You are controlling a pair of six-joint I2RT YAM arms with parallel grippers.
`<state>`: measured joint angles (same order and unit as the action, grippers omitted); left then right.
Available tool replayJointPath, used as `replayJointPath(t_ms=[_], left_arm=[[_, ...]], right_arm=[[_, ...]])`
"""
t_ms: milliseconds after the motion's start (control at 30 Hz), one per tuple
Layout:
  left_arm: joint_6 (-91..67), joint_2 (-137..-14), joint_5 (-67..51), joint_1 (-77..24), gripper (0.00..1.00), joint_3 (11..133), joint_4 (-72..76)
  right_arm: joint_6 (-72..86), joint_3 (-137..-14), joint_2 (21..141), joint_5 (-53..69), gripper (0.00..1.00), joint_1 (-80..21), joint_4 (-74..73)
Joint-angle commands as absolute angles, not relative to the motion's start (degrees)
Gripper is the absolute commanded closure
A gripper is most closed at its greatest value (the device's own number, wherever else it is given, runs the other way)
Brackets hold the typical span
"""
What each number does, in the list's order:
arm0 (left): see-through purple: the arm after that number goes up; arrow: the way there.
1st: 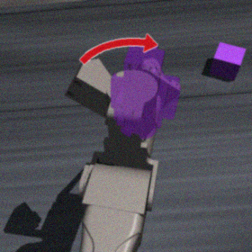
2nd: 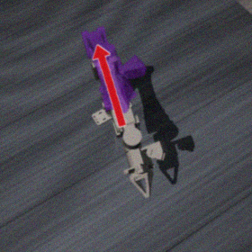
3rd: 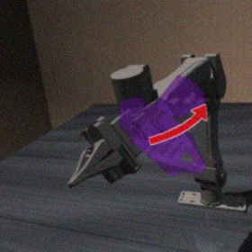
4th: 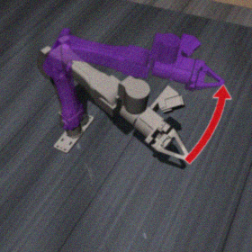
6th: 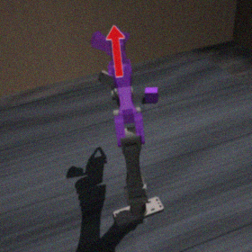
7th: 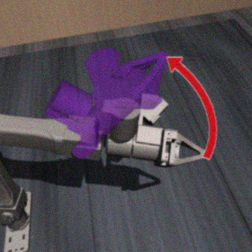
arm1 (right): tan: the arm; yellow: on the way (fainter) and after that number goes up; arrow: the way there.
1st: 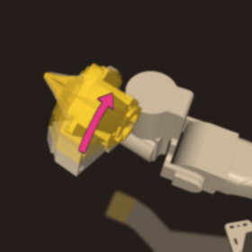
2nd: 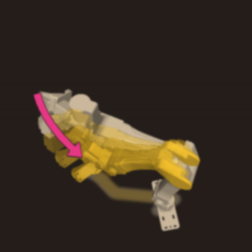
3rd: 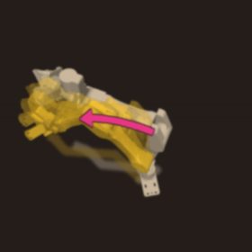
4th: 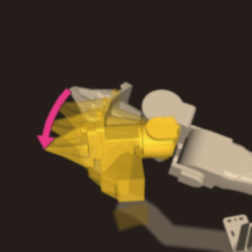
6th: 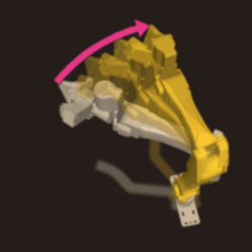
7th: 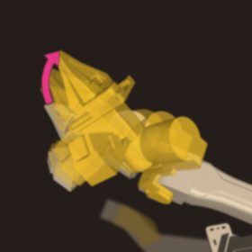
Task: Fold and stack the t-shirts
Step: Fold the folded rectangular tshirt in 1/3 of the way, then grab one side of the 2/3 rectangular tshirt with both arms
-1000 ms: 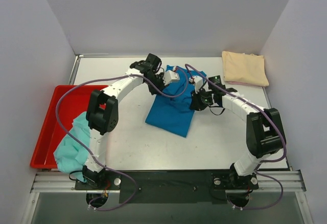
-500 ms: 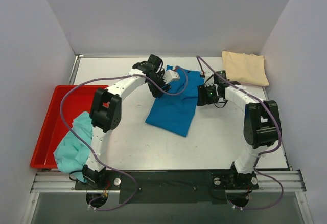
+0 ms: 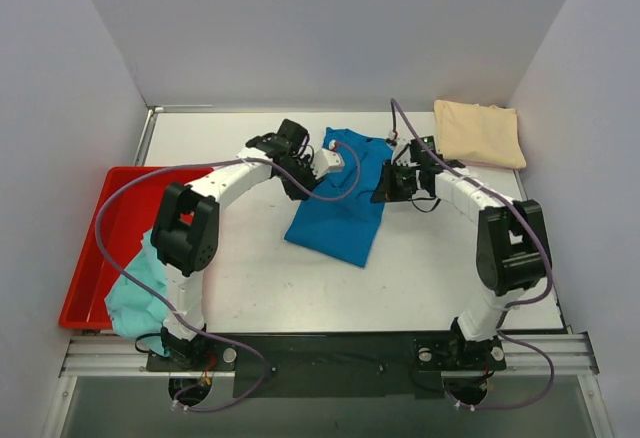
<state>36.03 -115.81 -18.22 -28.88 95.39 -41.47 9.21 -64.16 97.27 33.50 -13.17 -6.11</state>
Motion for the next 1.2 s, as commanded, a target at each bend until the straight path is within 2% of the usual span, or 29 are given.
replayJointPath(t_ms=[0, 200, 367, 467, 533, 567, 600, 633, 667, 700, 767, 800, 867, 967, 1167], left_arm=[[35.9, -113.5, -23.3, -30.3, 0.78, 90.2, -39.8], [36.7, -114.0, -16.2, -30.4, 0.81, 82.9, -35.7], [38.8, -110.2, -18.3, -30.9, 0.82, 78.4, -35.8], [39.9, -105.8, -20.5, -31.1, 0.8, 76.2, -35.8], [40.9, -102.4, -21.2, -31.1, 0.77, 75.1, -35.9], [41.3, -101.3, -21.5, -31.1, 0.74, 74.6, -36.0], [43.0, -98.3, -22.9, -31.1, 0.7, 73.4, -35.9], [44.1, -96.7, -24.2, -31.1, 0.62, 72.6, -35.9], [47.5, -94.0, -26.9, -31.1, 0.57, 70.1, -35.5], [49.4, -92.4, -28.2, -31.0, 0.48, 68.7, -34.4], [56.1, -89.0, -31.5, -31.1, 0.39, 63.0, -31.0], [59.3, -87.6, -32.5, -31.1, 0.35, 59.6, -28.8], [64.7, -86.4, -33.8, -31.1, 0.32, 54.3, -23.3], [68.6, -86.2, -35.0, -31.1, 0.3, 49.8, -15.5], [68.3, -90.3, -30.6, -31.1, 0.29, 51.1, -9.5]], right_arm=[[18.1, -66.3, 106.2, 37.4, 1.0, -12.3, -7.8], [19.1, -68.7, 110.6, 28.2, 1.0, -10.0, -10.1], [17.8, -71.7, 111.2, 27.1, 1.0, -9.4, -12.8], [15.7, -72.6, 108.5, 28.8, 1.0, -9.1, -13.3], [11.0, -72.1, 104.4, 30.8, 0.95, -10.0, -13.8], [9.1, -71.5, 102.4, 30.9, 0.89, -11.5, -13.9], [3.4, -69.6, 98.6, 31.0, 0.85, -12.5, -13.9], [0.5, -66.4, 93.7, 31.1, 0.78, -14.6, -13.5], [-6.7, -64.5, 90.6, 31.1, 0.72, -15.6, -11.9], [-11.2, -59.3, 85.7, 32.2, 0.69, -18.0, -10.6], [-22.0, -50.2, 77.8, 35.6, 0.62, -20.9, -5.5], [-28.1, -46.7, 75.2, 37.3, 0.54, -21.6, -0.6], [-36.3, -38.8, 70.1, 37.4, 0.46, -25.0, 4.7], [-44.8, -33.4, 67.7, 31.7, 0.43, -29.6, 3.9], [-49.2, -34.6, 75.3, 19.5, 0.44, -37.7, -2.0]])
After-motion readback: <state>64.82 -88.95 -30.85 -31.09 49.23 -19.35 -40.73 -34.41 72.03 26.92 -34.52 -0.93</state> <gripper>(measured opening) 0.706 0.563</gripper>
